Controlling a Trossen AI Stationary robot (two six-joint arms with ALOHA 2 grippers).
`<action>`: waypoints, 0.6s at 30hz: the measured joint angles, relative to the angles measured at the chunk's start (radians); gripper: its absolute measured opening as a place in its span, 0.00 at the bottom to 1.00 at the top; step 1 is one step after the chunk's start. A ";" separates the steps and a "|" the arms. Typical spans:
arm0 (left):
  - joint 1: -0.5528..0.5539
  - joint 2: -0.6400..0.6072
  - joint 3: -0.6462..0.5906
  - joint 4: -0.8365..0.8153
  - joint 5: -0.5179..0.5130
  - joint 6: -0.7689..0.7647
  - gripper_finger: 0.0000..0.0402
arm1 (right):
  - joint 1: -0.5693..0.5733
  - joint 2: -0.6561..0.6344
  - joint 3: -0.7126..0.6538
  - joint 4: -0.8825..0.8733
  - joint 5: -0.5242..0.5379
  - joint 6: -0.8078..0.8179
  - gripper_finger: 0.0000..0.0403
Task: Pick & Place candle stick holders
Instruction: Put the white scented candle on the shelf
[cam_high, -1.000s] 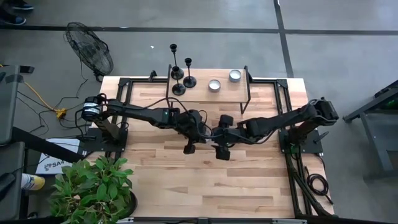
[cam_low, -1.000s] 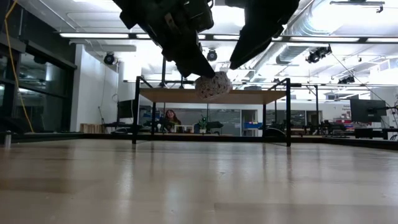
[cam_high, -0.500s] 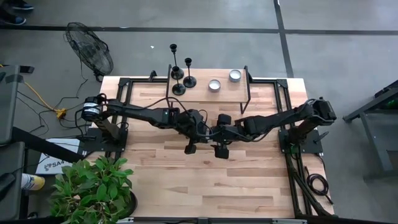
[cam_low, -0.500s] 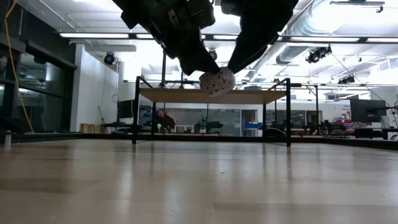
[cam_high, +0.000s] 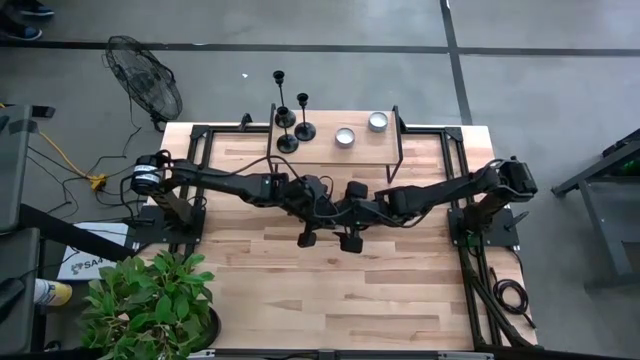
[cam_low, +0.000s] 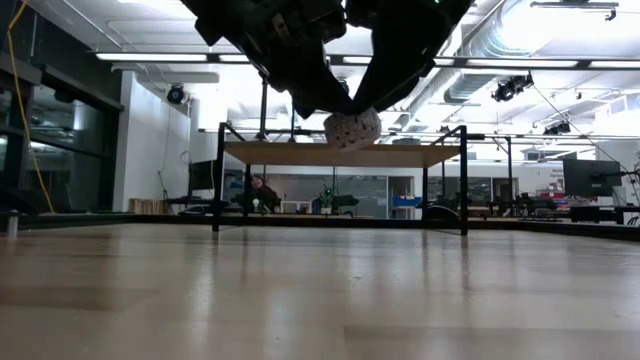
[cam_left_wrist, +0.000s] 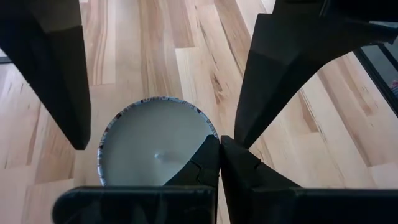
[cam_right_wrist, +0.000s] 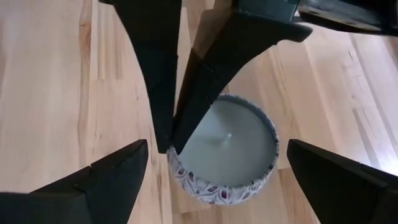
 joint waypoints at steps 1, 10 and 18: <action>0.000 0.000 0.000 0.003 0.000 0.000 0.00 | -0.002 0.000 0.000 -0.002 0.004 0.000 0.94; 0.000 0.000 -0.002 0.040 0.009 -0.004 0.00 | -0.005 0.000 0.000 -0.004 -0.014 0.000 0.94; 0.000 0.003 -0.002 0.050 0.008 -0.006 0.00 | -0.012 0.000 0.002 -0.025 -0.035 0.000 0.93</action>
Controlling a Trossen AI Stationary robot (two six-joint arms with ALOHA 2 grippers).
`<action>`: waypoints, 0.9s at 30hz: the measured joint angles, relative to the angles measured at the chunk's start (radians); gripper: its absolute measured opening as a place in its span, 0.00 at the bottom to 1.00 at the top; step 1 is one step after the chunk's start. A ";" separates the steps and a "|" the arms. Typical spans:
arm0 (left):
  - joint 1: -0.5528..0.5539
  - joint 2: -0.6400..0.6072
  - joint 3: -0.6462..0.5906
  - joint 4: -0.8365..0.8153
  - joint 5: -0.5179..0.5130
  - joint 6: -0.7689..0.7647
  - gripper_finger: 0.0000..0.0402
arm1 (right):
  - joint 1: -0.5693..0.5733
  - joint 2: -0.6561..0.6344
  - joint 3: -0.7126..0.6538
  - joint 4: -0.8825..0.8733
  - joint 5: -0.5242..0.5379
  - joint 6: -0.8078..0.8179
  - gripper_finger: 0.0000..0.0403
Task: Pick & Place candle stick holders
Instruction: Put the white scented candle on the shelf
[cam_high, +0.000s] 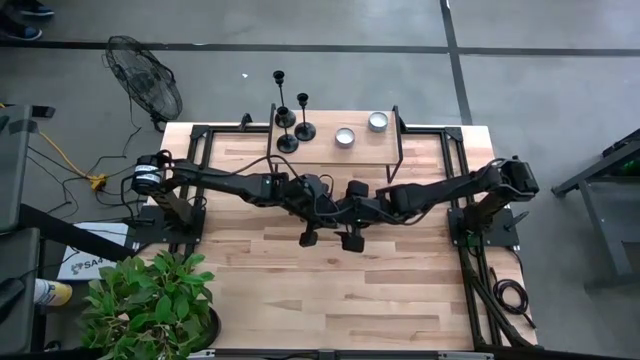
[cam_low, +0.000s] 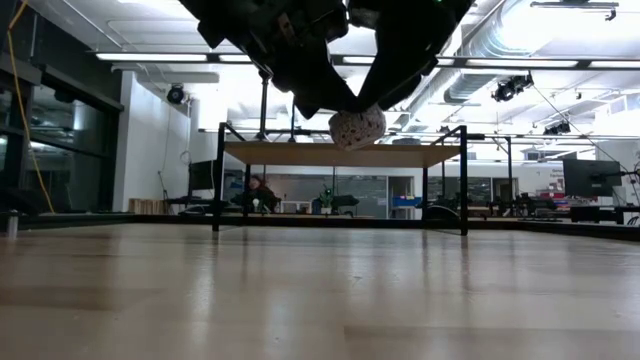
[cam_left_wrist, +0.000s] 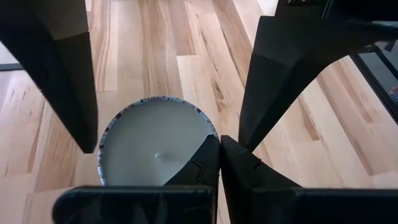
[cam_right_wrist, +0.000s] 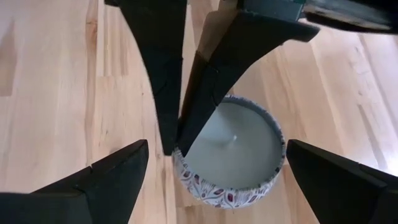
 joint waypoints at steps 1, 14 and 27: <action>0.000 0.000 0.000 0.000 0.000 0.000 0.00 | -0.003 0.000 0.000 -0.002 -0.009 0.000 0.93; 0.001 0.000 0.000 0.023 -0.014 0.000 0.00 | -0.038 0.000 0.000 -0.009 -0.042 -0.029 0.93; 0.001 0.000 0.011 0.029 -0.034 0.005 0.00 | -0.052 0.000 0.000 -0.025 -0.020 -0.039 0.93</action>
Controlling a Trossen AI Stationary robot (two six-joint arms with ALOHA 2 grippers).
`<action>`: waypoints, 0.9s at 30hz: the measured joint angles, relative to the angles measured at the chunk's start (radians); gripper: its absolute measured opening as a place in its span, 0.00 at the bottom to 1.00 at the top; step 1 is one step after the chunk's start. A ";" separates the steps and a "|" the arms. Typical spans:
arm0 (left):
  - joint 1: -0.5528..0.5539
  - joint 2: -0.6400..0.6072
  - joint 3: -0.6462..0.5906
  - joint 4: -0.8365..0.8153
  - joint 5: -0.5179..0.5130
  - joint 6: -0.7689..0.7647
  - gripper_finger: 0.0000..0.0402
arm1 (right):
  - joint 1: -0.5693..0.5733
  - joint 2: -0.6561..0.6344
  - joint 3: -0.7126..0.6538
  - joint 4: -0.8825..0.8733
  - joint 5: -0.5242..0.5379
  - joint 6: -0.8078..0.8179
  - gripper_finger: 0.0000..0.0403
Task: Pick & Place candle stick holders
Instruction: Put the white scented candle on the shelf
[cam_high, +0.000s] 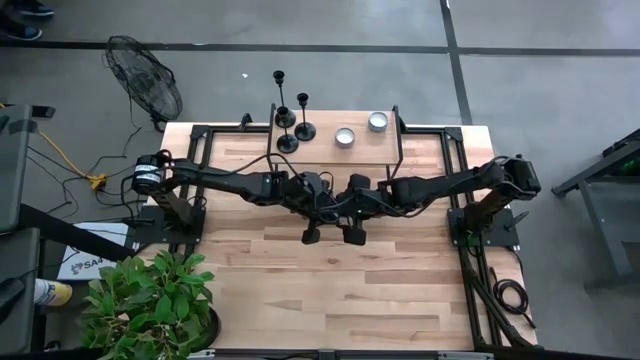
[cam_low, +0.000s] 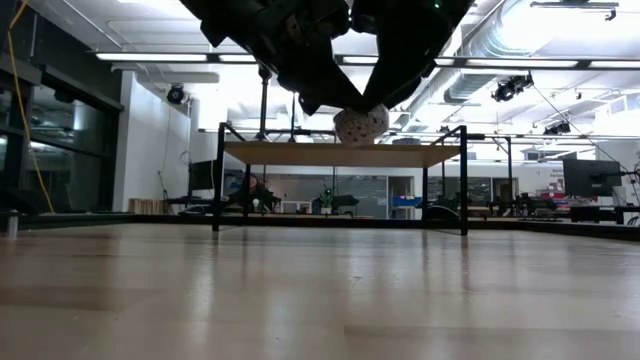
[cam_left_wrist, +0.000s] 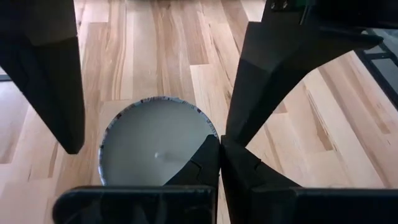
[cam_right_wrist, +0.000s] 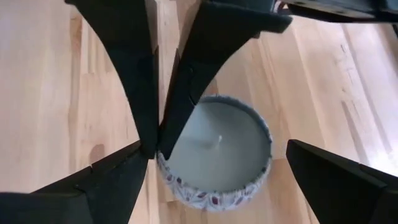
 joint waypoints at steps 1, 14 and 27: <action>0.000 0.000 0.000 0.000 0.001 0.000 0.00 | 0.000 -0.001 0.000 0.005 -0.002 0.005 0.93; 0.000 -0.002 0.000 0.005 -0.009 -0.003 0.00 | 0.001 -0.001 0.000 0.006 -0.001 0.037 0.93; 0.000 -0.002 0.000 0.018 -0.014 0.002 0.00 | 0.001 -0.002 0.000 0.010 0.023 -0.021 0.93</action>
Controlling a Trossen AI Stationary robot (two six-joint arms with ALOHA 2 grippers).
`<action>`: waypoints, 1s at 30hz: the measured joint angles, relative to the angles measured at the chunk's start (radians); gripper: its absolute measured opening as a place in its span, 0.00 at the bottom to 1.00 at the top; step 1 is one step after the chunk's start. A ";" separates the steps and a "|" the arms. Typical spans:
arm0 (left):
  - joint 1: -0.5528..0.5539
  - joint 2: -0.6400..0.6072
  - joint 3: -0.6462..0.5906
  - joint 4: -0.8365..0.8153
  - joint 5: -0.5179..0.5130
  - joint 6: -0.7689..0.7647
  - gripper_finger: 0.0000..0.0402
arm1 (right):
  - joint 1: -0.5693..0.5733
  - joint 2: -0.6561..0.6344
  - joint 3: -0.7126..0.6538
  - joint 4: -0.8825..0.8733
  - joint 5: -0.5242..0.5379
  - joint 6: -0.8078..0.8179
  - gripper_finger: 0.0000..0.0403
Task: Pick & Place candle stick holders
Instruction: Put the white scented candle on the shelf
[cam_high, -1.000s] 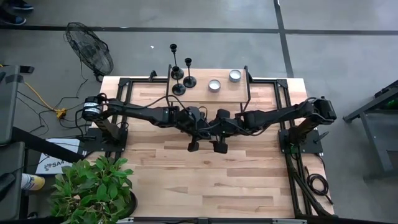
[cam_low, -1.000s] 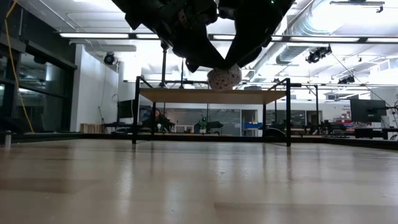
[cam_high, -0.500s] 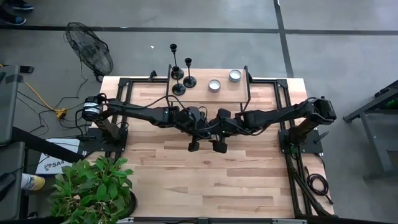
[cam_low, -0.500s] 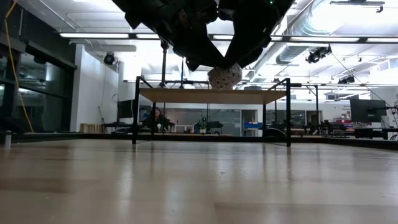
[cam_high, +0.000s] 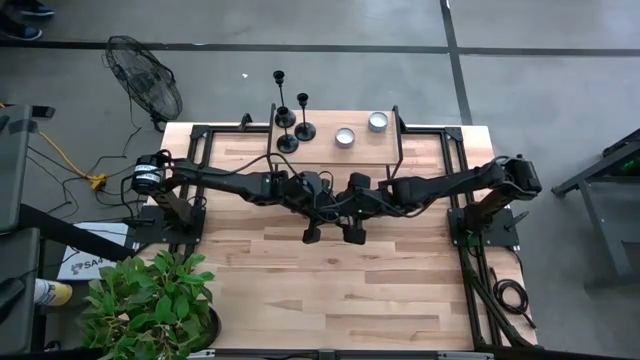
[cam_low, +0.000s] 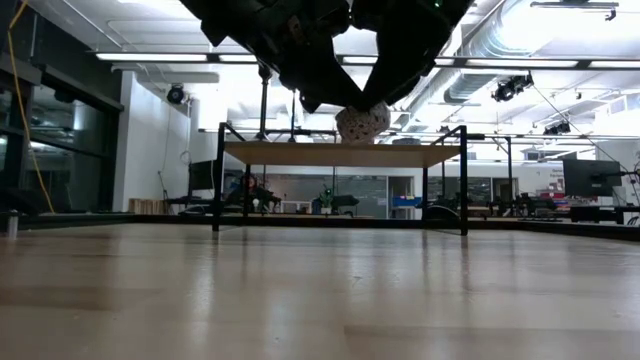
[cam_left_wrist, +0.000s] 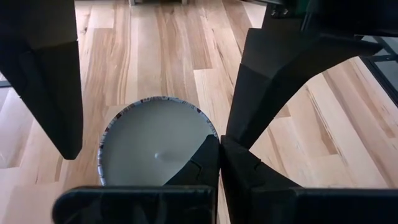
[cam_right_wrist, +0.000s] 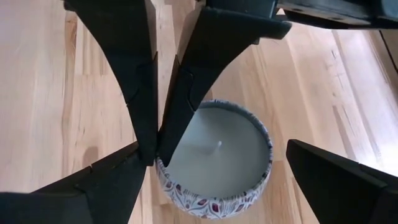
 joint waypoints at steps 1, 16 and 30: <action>0.000 0.000 0.000 0.003 0.000 0.000 0.00 | 0.000 0.000 0.000 -0.001 -0.001 -0.007 0.93; -0.003 0.003 0.000 0.006 0.001 0.003 0.00 | 0.001 -0.003 0.002 -0.040 -0.089 -0.102 0.93; 0.000 -0.001 0.011 0.068 0.002 -0.009 0.00 | 0.003 0.033 -0.003 -0.051 -0.128 -0.150 0.95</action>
